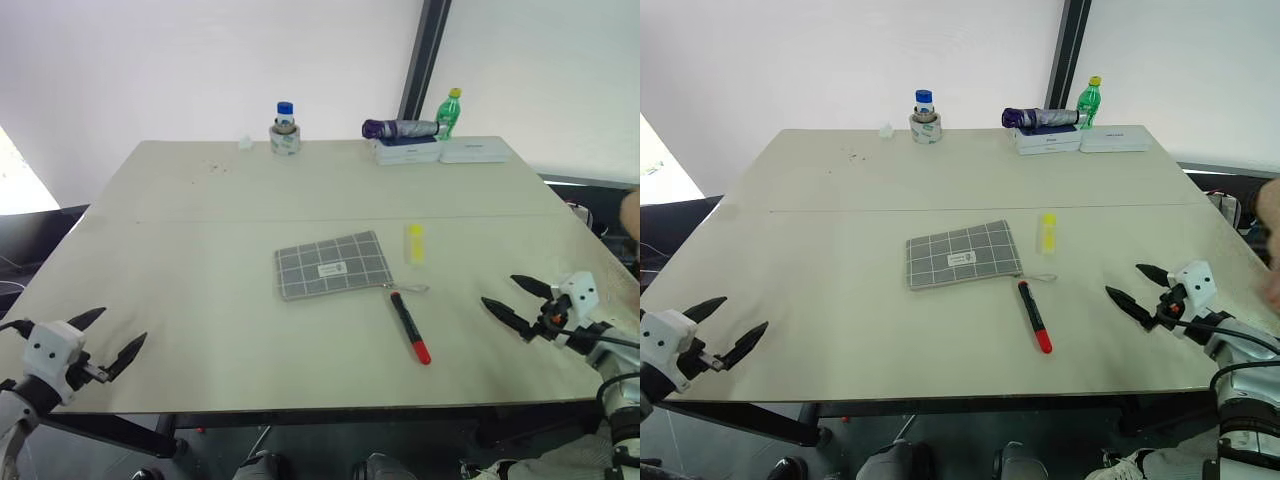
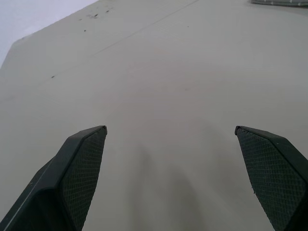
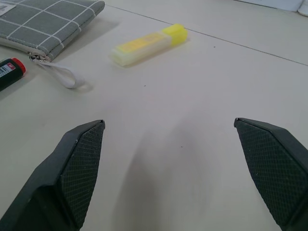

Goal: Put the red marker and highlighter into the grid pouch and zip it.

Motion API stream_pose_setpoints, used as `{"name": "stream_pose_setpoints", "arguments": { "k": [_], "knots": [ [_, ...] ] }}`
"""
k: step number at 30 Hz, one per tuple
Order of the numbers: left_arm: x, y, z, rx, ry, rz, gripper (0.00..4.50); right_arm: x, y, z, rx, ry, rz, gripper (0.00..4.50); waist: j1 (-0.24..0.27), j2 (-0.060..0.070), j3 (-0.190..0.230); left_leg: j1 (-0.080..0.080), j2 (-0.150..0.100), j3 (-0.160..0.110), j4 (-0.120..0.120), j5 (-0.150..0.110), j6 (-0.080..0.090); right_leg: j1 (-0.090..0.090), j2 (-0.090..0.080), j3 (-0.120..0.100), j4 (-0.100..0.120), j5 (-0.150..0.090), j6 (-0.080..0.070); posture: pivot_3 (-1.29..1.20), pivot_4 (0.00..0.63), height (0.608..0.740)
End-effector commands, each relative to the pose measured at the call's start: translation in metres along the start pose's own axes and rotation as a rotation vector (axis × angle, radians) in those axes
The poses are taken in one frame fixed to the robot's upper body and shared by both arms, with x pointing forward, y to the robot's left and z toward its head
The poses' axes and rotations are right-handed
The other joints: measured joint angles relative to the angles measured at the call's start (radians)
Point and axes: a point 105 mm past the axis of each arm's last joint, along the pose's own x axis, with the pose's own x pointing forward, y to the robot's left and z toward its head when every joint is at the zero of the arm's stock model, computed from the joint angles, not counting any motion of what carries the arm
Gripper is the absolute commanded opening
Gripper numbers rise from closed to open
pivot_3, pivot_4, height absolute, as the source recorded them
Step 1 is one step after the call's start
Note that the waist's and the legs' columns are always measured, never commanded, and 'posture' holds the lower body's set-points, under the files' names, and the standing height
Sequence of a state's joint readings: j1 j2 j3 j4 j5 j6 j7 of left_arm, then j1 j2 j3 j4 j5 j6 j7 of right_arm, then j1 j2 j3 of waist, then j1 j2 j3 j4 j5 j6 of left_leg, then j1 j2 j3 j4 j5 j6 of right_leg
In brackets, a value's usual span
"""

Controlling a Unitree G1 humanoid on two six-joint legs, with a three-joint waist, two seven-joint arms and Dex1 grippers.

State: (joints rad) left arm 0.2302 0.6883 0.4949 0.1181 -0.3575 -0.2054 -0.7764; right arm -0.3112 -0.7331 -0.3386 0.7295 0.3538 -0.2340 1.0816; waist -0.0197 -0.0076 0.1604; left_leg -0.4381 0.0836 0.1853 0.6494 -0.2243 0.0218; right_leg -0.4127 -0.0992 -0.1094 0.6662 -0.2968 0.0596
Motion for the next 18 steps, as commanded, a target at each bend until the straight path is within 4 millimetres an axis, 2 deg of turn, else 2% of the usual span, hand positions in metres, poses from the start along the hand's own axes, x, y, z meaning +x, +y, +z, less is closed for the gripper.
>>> {"name": "stream_pose_setpoints", "arguments": {
  "k": [1, 12, 18],
  "knots": [
    [-0.001, 0.012, 0.011, 0.064, -0.029, 0.041, 4.5, 0.001, -0.005, 0.015, -0.053, -0.036, -0.006, 4.47, 0.0, 0.0, 0.0, 0.0, 0.0, 0.0, 0.0, 0.0, 0.0, 0.0, 0.0, 0.0, 0.0, 0.0, 0.0, 0.0, 0.15, 0.74],
    [0.006, 0.014, 0.019, 0.089, -0.073, 0.048, 4.5, 0.008, -0.004, 0.016, -0.055, -0.039, 0.0, 4.47, -0.001, 0.0, 0.0, 0.0, 0.0, 0.0, 0.0, 0.0, 0.0, 0.0, 0.0, 0.0, 0.0, 0.0, 0.0, 0.0, 0.15, 0.74],
    [0.009, 0.009, 0.015, 0.122, -0.066, 0.058, 4.5, 0.014, -0.002, 0.02, -0.07, -0.045, 0.02, 4.47, 0.0, 0.0, 0.0, 0.0, 0.0, 0.0, 0.0, 0.0, 0.0, 0.0, 0.0, 0.0, 0.0, 0.0, 0.0, 0.0, 0.15, 0.74]
  ]
}}
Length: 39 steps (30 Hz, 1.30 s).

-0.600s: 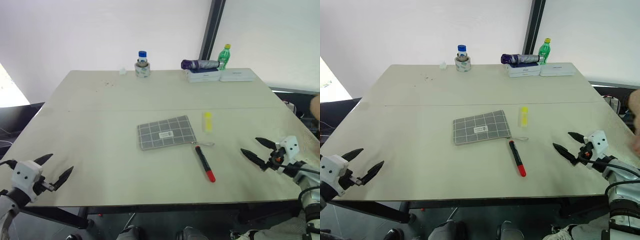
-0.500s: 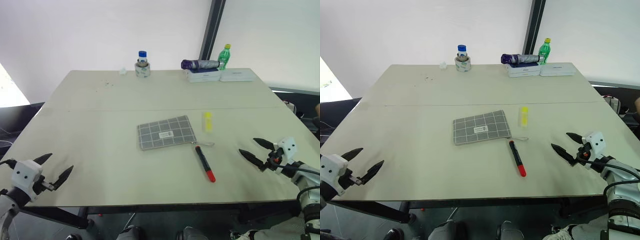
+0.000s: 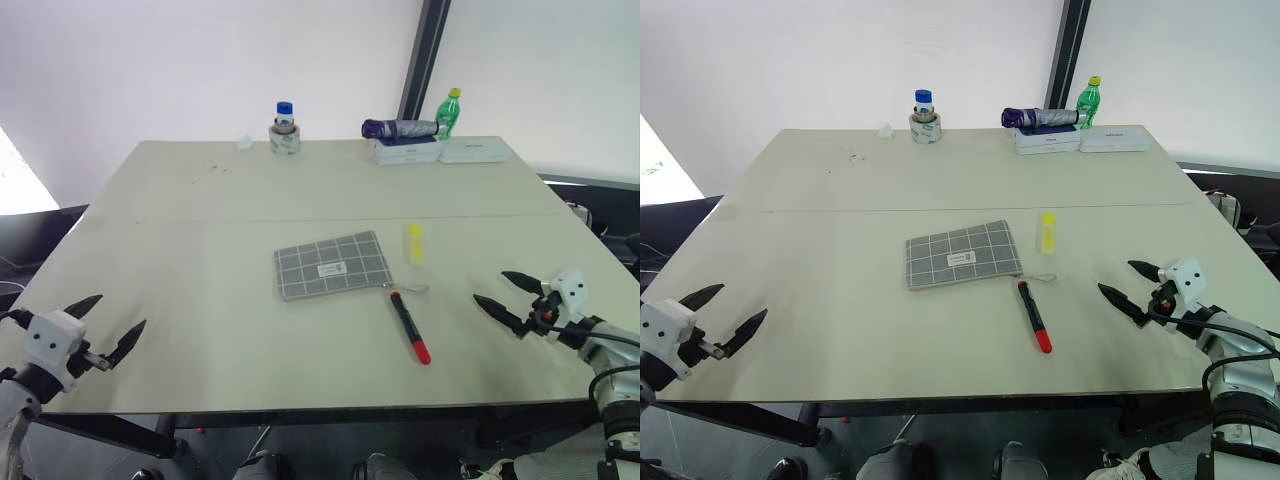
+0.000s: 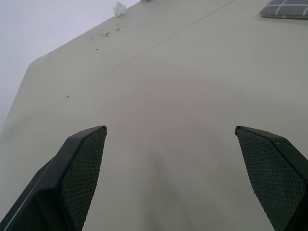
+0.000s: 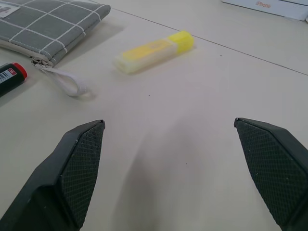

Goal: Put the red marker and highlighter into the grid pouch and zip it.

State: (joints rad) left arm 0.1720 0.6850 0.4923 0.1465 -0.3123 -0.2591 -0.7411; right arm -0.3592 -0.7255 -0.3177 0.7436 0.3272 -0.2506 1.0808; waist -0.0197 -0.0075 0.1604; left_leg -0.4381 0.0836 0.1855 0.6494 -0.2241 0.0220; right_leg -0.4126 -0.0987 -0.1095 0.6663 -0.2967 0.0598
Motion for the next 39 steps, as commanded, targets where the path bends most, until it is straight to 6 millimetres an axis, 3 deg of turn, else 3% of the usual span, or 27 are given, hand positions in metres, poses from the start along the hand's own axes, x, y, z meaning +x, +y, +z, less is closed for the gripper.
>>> {"name": "stream_pose_setpoints", "arguments": {
  "k": [1, 8, 9, 12, 16, 18, 27, 32, 39],
  "knots": [
    [0.001, 0.002, 0.006, 0.075, -0.028, 0.021, 4.5, 0.003, -0.004, 0.013, -0.038, -0.037, -0.003, 4.47, 0.0, 0.0, 0.0, 0.0, 0.0, 0.0, 0.0, 0.0, 0.0, 0.0, 0.0, 0.0, 0.0, 0.0, 0.0, 0.0, 0.15, 0.74],
    [0.012, 0.006, 0.014, 0.173, -0.068, 0.01, 4.5, 0.009, 0.001, 0.02, -0.046, -0.067, 0.021, 4.47, 0.001, 0.0, 0.0, 0.0, 0.0, 0.0, 0.0, 0.0, 0.0, 0.0, 0.0, 0.0, 0.0, 0.0, 0.0, 0.0, 0.15, 0.74],
    [0.019, 0.005, 0.017, 0.229, -0.08, -0.01, 4.5, 0.016, 0.002, 0.028, -0.031, -0.098, 0.019, 4.24, 0.001, 0.0, 0.0, 0.0, 0.0, 0.0, 0.0, 0.0, 0.0, 0.0, 0.0, 0.0, 0.0, 0.0, 0.0, 0.0, 0.15, 0.74],
    [0.041, -0.006, 0.029, 0.34, -0.134, -0.093, 4.5, 0.041, 0.015, 0.047, -0.082, -0.159, 0.058, 3.14, 0.0, 0.0, 0.0, 0.0, 0.0, 0.0, 0.0, 0.0, 0.0, 0.0, 0.0, 0.0, 0.0, 0.001, -0.001, 0.0, 0.15, 0.74],
    [0.072, -0.025, 0.04, 0.48, -0.202, -0.21, 4.5, 0.079, 0.038, 0.063, -0.142, -0.192, 0.105, 0.95, -0.001, 0.001, 0.0, 0.0, 0.0, 0.001, 0.0, 0.001, -0.001, -0.001, 0.001, 0.0, 0.0, 0.001, -0.001, 0.0, 0.15, 0.74],
    [0.086, -0.036, 0.044, 0.556, -0.233, -0.27, 4.5, 0.095, 0.046, 0.062, -0.191, -0.161, 0.12, 0.05, 0.001, 0.001, 0.0, 0.0, 0.0, 0.002, -0.001, 0.002, -0.002, -0.001, 0.002, 0.0, 0.001, 0.001, -0.001, 0.0, 0.15, 0.74],
    [0.125, -0.09, 0.046, 0.743, -0.359, -0.483, 4.5, 0.141, 0.05, 0.059, -0.361, -0.051, 0.041, 0.05, 0.001, 0.001, 0.0, -0.004, -0.001, 0.009, 0.0, 0.004, -0.006, -0.005, 0.003, 0.0, 0.002, 0.001, 0.0, 0.0, 0.15, 0.74],
    [0.143, -0.117, 0.048, 0.785, -0.396, -0.555, 4.5, 0.158, 0.072, 0.053, -0.438, -0.025, 0.102, 0.05, 0.004, 0.001, 0.0, -0.004, -0.002, 0.01, 0.0, 0.006, -0.007, -0.006, 0.004, 0.001, 0.003, 0.001, 0.0, 0.0, 0.15, 0.74],
    [0.155, -0.132, 0.054, 0.839, -0.438, -0.58, 4.5, 0.168, 0.072, 0.049, -0.524, 0.02, 0.044, 0.05, 0.006, 0.001, 0.0, -0.004, -0.001, 0.01, 0.001, 0.006, -0.008, -0.006, 0.004, 0.001, 0.005, 0.001, 0.001, 0.0, 0.15, 0.74]
  ]
}}
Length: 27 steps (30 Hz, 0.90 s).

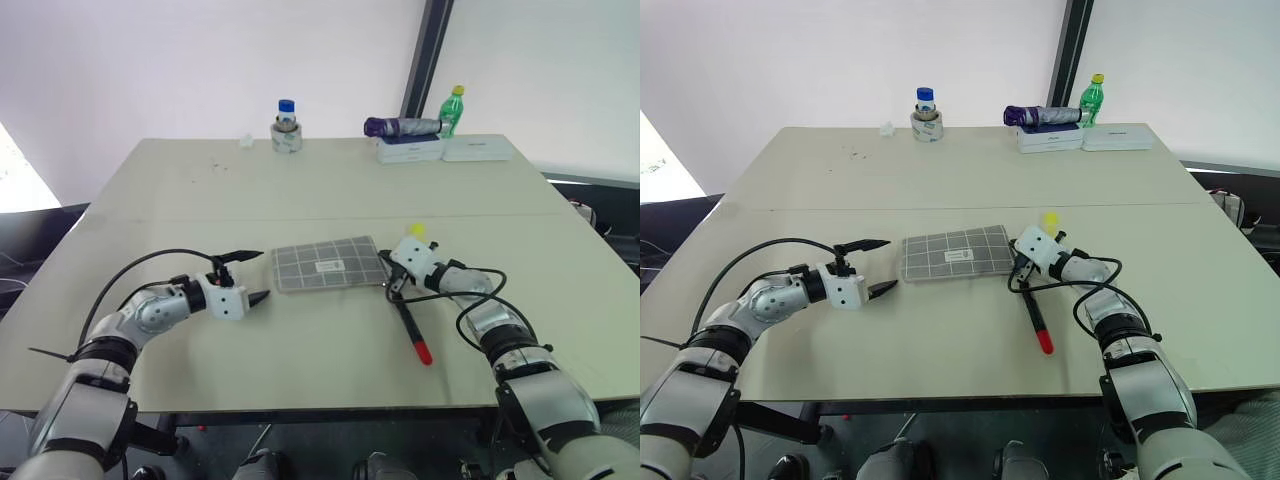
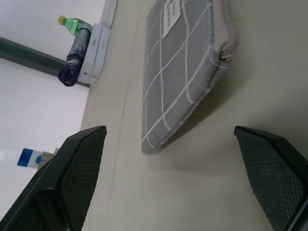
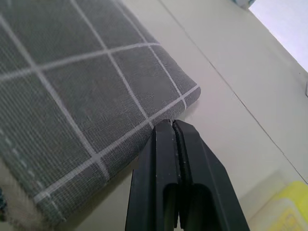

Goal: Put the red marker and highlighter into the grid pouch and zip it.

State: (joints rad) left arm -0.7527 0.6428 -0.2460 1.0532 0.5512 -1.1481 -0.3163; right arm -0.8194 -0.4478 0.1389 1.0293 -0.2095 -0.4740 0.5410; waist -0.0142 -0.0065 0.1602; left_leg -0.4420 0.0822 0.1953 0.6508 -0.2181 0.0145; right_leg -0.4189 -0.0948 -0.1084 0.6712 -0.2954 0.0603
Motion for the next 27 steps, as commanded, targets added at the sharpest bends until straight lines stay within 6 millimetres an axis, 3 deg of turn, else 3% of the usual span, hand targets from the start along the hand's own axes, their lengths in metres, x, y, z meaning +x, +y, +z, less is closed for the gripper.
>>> {"name": "stream_pose_setpoints", "arguments": {
  "k": [1, 18, 27],
  "knots": [
    [0.007, -0.015, 0.004, 0.043, -0.022, -0.084, 4.5, 0.005, -0.014, 0.011, -0.043, -0.013, -0.059, 0.05, 0.001, 0.0, 0.0, 0.0, 0.0, 0.0, 0.0, 0.0, 0.0, 0.0, 0.0, 0.0, 0.0, 0.0, 0.0, 0.0, 0.15, 0.74],
    [0.021, -0.035, 0.015, 0.141, -0.091, -0.171, 4.5, 0.014, -0.001, 0.021, -0.1, -0.044, 0.003, 0.05, 0.004, 0.001, -0.001, 0.0, 0.0, 0.0, 0.001, 0.0, 0.0, 0.0, 0.0, 0.0, 0.002, 0.0, 0.0, 0.0, 0.15, 0.74],
    [0.032, -0.035, 0.024, 0.14, -0.133, -0.162, 4.5, 0.015, 0.001, 0.022, -0.101, -0.047, 0.01, 0.05, 0.004, 0.001, -0.001, 0.0, 0.0, 0.0, 0.001, 0.0, 0.0, 0.001, 0.0, 0.0, 0.002, 0.0, 0.0, 0.0, 0.15, 0.74]
  ]
}}
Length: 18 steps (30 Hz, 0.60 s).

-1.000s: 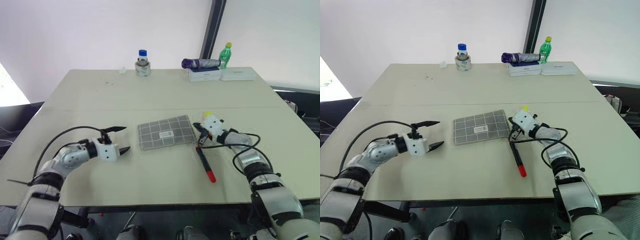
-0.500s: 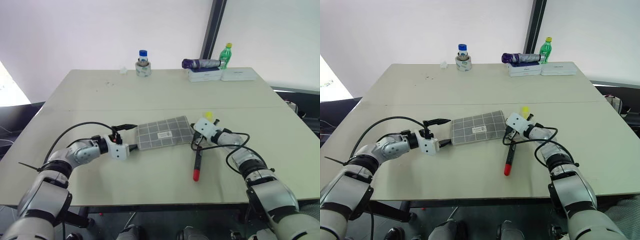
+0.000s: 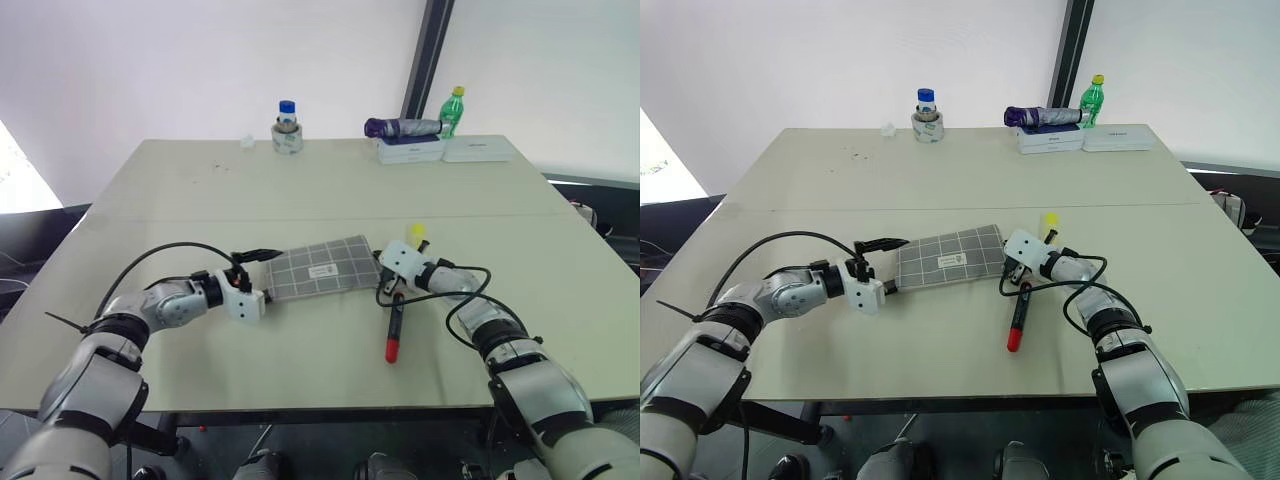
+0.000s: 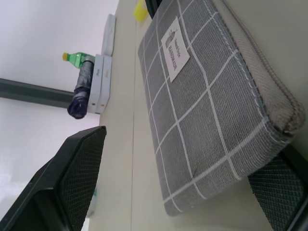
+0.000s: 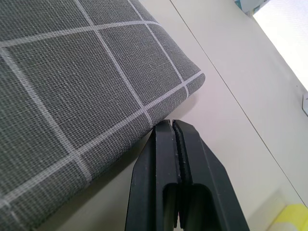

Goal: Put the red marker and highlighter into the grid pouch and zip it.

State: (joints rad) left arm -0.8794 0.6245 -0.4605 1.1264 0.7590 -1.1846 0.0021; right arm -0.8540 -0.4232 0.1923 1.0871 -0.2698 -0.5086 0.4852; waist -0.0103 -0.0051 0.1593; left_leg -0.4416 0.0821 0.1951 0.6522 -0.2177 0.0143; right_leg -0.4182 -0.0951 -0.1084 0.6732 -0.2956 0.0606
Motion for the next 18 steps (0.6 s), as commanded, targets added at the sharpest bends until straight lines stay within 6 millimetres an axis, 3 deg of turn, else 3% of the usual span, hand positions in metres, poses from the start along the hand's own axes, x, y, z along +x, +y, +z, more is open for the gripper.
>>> {"name": "stream_pose_setpoints", "arguments": {
  "k": [1, 9, 12, 18],
  "knots": [
    [0.0103, -0.0303, 0.0142, 0.001, -0.066, -0.131, 4.5, 0.004, -0.0104, 0.0174, -0.036, -0.055, -0.018, 0.05, 0.0, 0.0, 0.0, 0.0, 0.0, 0.0, 0.0, 0.0, 0.0, 0.0, 0.0, 0.0, 0.0, 0.0, 0.0, 0.0, 0.15, 0.74],
    [0.019, -0.0322, 0.0203, 0.011, -0.097, -0.149, 4.5, 0.0048, -0.0097, 0.0178, -0.039, -0.054, -0.017, 0.05, 0.0, 0.0, 0.0, 0.0, 0.0, 0.0, 0.0, 0.0, 0.0, 0.0, 0.0, 0.0, 0.0, 0.0, 0.0, 0.0, 0.15, 0.74],
    [0.0188, -0.0331, 0.0206, 0.012, -0.099, -0.155, 3.61, 0.0049, -0.0096, 0.0181, -0.039, -0.056, -0.018, 0.0, -0.001, 0.0, 0.0, 0.0, 0.0, 0.0, 0.0, 0.0, 0.0, 0.0, 0.0, 0.0, 0.0, 0.0, 0.0, 0.0, 0.15, 0.74],
    [0.0143, -0.0358, 0.0205, -0.007, -0.104, -0.169, 0.51, 0.0041, -0.0116, 0.0179, -0.044, -0.054, -0.019, 0.0, -0.004, 0.002, -0.001, 0.001, 0.0, 0.0, 0.0, 0.0, 0.0, 0.0, 0.0, 0.0, 0.001, 0.0, 0.0, 0.0, 0.15, 0.74]
  ]
}}
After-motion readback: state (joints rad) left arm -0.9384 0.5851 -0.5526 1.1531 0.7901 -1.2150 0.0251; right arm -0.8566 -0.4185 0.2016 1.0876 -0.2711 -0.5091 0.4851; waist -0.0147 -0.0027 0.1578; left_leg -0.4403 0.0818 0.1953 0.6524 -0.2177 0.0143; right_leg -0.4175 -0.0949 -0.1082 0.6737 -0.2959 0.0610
